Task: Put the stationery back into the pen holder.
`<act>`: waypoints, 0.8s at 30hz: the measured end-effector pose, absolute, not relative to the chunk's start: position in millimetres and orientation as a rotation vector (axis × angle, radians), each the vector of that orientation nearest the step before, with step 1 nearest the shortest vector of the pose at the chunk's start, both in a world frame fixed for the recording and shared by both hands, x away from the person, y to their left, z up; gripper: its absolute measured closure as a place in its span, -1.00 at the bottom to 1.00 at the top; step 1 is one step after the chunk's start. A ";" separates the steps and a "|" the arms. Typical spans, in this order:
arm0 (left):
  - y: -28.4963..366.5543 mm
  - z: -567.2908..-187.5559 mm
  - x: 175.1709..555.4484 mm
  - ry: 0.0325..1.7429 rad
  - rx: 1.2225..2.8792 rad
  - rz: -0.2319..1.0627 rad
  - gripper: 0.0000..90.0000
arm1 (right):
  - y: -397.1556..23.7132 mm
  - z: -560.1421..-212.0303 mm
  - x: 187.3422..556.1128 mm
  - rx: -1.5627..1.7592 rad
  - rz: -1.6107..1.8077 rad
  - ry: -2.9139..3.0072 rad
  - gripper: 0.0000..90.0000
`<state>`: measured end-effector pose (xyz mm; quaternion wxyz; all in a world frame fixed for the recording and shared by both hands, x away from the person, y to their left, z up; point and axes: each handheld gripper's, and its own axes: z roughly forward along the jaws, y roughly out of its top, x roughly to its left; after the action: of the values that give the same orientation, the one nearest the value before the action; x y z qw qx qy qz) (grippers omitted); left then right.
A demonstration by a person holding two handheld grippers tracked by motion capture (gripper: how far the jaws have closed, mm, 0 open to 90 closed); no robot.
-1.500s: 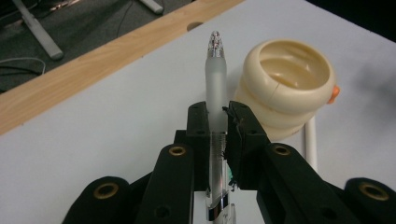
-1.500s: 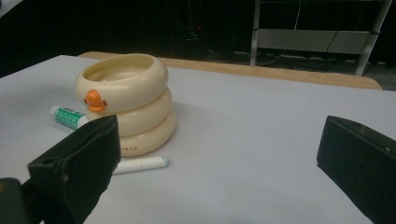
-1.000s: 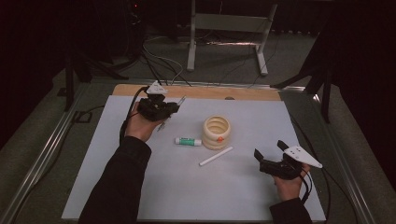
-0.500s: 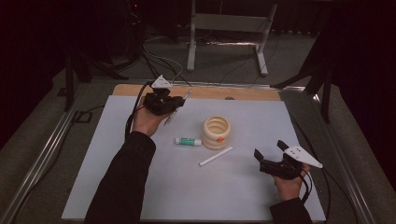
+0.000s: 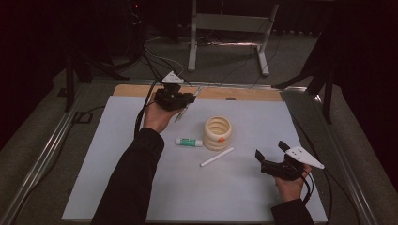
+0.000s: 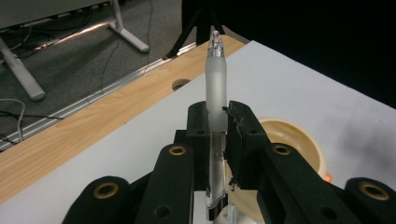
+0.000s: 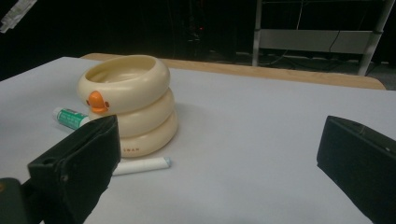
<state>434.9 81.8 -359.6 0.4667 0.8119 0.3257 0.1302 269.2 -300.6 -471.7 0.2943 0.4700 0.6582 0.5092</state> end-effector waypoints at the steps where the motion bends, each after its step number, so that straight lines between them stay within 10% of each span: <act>1: 80.0 -359.3 436.0 0.796 1.985 0.306 0.79 | -300.6 -471.7 269.2 1.251 1.356 1.752 -1.00; 24: 29.2 -352.7 446.3 0.724 1.952 0.268 0.79 | -300.3 -472.9 270.5 1.252 1.359 1.750 -1.00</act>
<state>446.3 29.2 -352.7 0.4982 0.8063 0.2990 0.1105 270.5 -300.3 -472.9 0.2937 0.4704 0.6572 0.5104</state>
